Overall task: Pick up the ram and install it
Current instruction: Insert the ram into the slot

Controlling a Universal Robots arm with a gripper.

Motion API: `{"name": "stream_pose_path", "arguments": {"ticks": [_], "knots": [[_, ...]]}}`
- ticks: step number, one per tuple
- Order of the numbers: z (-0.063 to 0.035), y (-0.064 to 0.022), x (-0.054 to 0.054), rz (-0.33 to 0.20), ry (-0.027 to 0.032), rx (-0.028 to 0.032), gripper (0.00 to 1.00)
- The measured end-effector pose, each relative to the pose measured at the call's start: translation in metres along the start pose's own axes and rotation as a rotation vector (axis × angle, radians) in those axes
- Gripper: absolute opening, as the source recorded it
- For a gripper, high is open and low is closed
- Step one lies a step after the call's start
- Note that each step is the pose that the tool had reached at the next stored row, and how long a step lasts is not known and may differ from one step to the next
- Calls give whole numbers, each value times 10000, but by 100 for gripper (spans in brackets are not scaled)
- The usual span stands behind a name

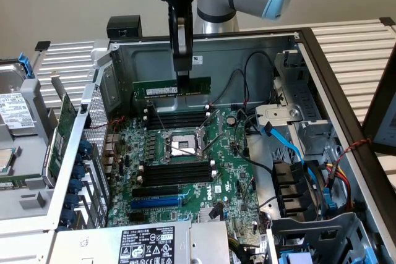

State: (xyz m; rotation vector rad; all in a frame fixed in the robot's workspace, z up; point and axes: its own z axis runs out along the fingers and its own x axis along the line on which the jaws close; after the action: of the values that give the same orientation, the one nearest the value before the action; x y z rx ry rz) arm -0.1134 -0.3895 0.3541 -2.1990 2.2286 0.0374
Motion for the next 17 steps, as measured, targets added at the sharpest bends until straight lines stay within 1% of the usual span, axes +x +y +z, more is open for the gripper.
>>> {"name": "stream_pose_path", "arguments": {"ticks": [4,6,9,14,17], "knots": [[43,-1,1,42,107,3,12],[70,-1,2,54,143,4,12],[124,-1,14,66,150,9,12],[214,-3,82,139,145,38,12],[268,-4,101,317,116,42,12]]}}
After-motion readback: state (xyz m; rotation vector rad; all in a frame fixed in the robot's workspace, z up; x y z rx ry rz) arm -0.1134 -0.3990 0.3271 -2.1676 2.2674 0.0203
